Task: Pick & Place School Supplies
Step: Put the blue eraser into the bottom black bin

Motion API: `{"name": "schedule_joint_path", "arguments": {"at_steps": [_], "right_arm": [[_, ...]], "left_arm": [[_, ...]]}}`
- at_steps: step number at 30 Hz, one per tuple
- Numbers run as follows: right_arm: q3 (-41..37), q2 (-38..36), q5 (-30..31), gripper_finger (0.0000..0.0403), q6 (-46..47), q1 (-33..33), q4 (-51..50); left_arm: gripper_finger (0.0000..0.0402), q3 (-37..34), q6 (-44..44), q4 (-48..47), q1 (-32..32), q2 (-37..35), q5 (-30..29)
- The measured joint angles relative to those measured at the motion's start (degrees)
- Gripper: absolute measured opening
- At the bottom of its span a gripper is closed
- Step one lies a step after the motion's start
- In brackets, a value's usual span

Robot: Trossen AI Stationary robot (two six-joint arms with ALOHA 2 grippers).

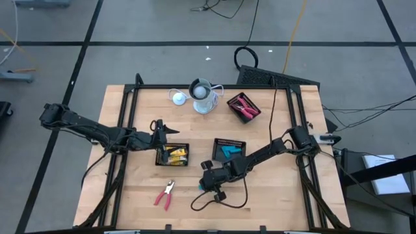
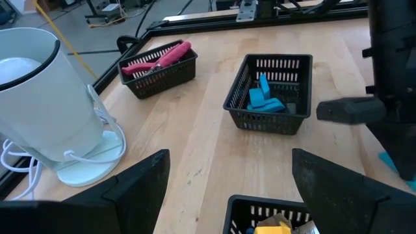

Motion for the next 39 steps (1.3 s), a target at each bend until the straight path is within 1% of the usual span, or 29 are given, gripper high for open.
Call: {"name": "schedule_joint_path", "arguments": {"at_steps": [3, 6, 10, 13, 20, 25, 29, 32, 36, 39], "right_arm": [[-0.29, -2.26, 3.73, 0.004, -0.8, 0.54, -1.6], [-0.1, -4.79, 6.21, 0.004, -1.61, 0.73, -2.3], [-0.02, -7.42, 7.41, 0.004, -2.09, 0.73, -2.2], [-0.02, -9.75, 10.13, 0.004, -3.44, 0.75, -3.43], [0.01, -15.13, 18.6, 0.004, -1.13, 0.37, -18.3], [0.01, -16.86, 21.94, 0.004, 3.61, -0.95, -29.42], [0.01, -16.75, 21.92, 0.004, 5.74, -2.05, -34.32], [-0.12, -16.86, 21.82, 0.004, 5.9, -2.92, -35.81], [-2.45, -16.84, 21.47, 0.0039, 6.18, -5.02, -36.22], [-4.8, -16.84, 18.67, 0.0039, 7.5, -7.0, -36.12]], "left_arm": [[0.0326, 0.0, 0.0, 0.0, 0.0, 0.02, 0.0], [0.0326, 0.0, -0.03, -0.02, 0.0, 0.0, 0.0], [0.0326, 0.0, -0.03, 0.0, 0.0, 0.0, 0.0], [0.0326, 0.02, -0.03, -0.04, 0.0, 0.0, 0.0], [0.0326, 0.02, -0.03, -0.13, 0.0, 0.0, 0.34], [0.0326, 0.02, -0.03, -0.2, 0.0, 0.01, 0.52], [0.0326, 0.02, -0.05, -0.17, 0.0, 0.0, 1.03], [0.0326, 0.02, -0.05, -0.13, -0.02, 0.0, 1.03], [0.0326, 0.02, -0.12, -0.13, -0.22, 0.0, 1.15], [0.0326, 0.02, -0.14, -0.12, -0.84, 0.02, 1.16]]}}
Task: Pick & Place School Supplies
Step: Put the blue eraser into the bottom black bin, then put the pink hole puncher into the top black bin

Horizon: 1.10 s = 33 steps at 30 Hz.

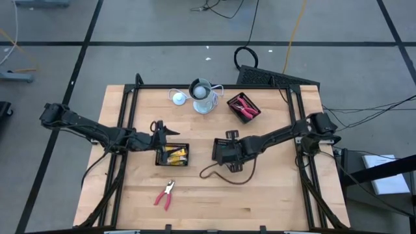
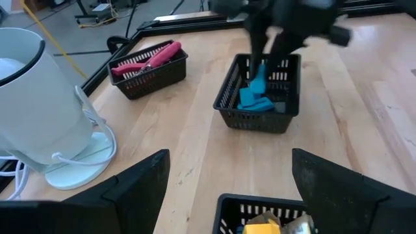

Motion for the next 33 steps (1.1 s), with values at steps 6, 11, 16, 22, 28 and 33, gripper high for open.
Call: {"name": "schedule_joint_path", "arguments": {"at_steps": [6, 11, 16, 22, 28, 33], "right_arm": [[-3.25, 0.0, -0.94, 0.0115, 2.07, -2.36, 3.52], [-2.6, -0.02, 0.85, 0.0219, 0.41, -2.44, 5.11], [-1.68, -1.43, 3.15, 0.0258, -2.43, -1.47, 8.02], [-1.54, -6.76, 10.43, 0.0239, -5.63, 2.79, 12.94], [-1.57, -12.38, 12.18, 0.02, -5.43, 9.59, 18.85], [-1.59, -14.36, 12.23, 0.0186, -1.37, 15.33, 21.55]], "left_arm": [[0.0326, 0.0, -0.25, 0.04, -1.6, -0.02, 0.0], [0.0326, 0.0, -0.59, 0.08, -3.01, -0.02, -0.02], [0.0326, 0.8, -1.77, -2.12, -5.24, -0.06, -0.04], [0.0316, 6.45, -8.41, -14.95, -11.21, -0.06, -1.15], [0.0245, 13.66, -17.22, -26.88, -21.83, -0.06, -0.82], [0.0195, 14.34, -32.36, -31.26, -28.88, 0.21, 2.63]]}}
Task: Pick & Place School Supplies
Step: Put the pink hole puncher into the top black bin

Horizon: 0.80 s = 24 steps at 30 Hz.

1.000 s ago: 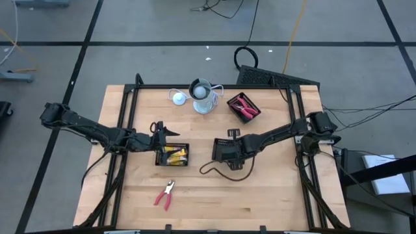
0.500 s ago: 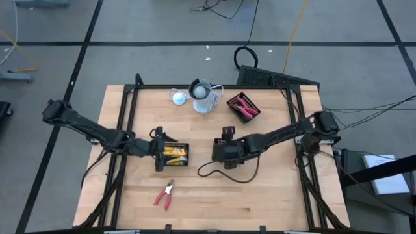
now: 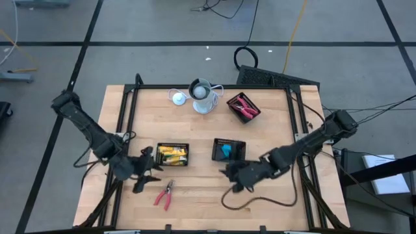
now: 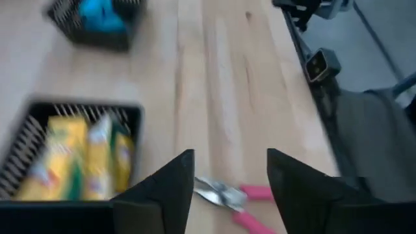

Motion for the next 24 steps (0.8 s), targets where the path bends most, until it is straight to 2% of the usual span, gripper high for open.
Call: {"name": "schedule_joint_path", "arguments": {"at_steps": [3, 5, 12, 16, 20, 24], "right_arm": [[0.11, 0.25, 0.65, 0.0191, 3.9, 2.21, -1.63], [0.0, 0.49, 1.32, 0.0199, 5.64, 2.91, -3.15], [-0.81, 0.9, 1.25, 0.0229, 10.05, 3.79, -6.57], [-2.34, 1.02, 1.16, 0.0229, 9.53, 5.53, -7.36], [-4.08, 0.96, 1.38, 0.0221, 10.57, 7.34, -7.73], [-5.74, 0.98, 3.49, 0.0216, 12.08, 9.32, -7.96]], "left_arm": [[0.0193, -0.07, -9.87, -1.16, -2.62, 1.83, 0.02], [0.0208, -0.11, -15.27, -1.85, -3.31, 4.08, 1.52], [0.0303, -0.18, -33.69, -0.54, -2.43, 15.26, 10.83], [0.0342, -0.18, -39.64, 5.63, -2.58, 20.02, 14.76], [0.0349, -0.17, -44.25, 11.2, -3.57, 23.72, 15.73], [0.0337, 0.51, -47.9, 11.62, -4.55, 27.49, 16.46]]}}
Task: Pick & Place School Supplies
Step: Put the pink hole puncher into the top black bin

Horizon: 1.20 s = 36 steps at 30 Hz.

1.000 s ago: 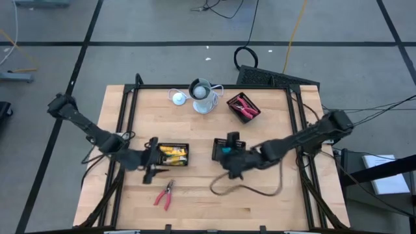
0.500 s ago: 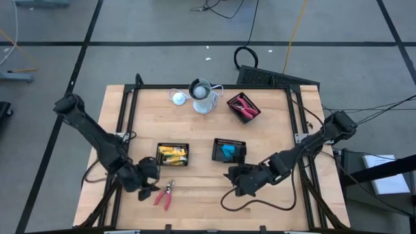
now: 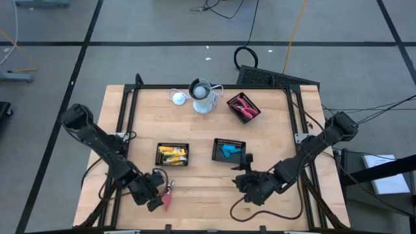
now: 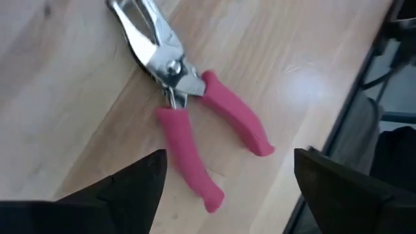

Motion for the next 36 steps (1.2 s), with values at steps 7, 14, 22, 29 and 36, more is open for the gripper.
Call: {"name": "schedule_joint_path", "arguments": {"at_steps": [7, 14, 22, 29, 36], "right_arm": [[-1.1, -0.01, 0.98, 0.0214, 1.37, 2.08, 0.08], [-1.15, -0.01, 1.04, 0.0214, 2.42, 2.64, 0.35], [-1.15, -0.01, 1.04, 0.0214, 2.57, 2.6, 0.56], [-1.15, -0.01, 1.04, 0.0214, 2.62, 2.6, 0.91], [-1.15, -0.01, 1.04, 0.0214, 2.6, 2.6, 1.43]], "left_arm": [[0.032, 2.08, -1.49, -1.08, 0.1, 6.15, 1.4], [0.0312, 2.86, -4.19, -2.47, 0.43, 8.69, 2.73], [0.0208, 2.71, -6.2, -4.07, 0.24, 8.89, 2.7], [0.0086, 2.64, -6.76, -5.53, 0.25, 9.27, 2.28], [0.0036, 2.6, -4.2, -5.25, -0.3, 9.33, 0.75]]}}
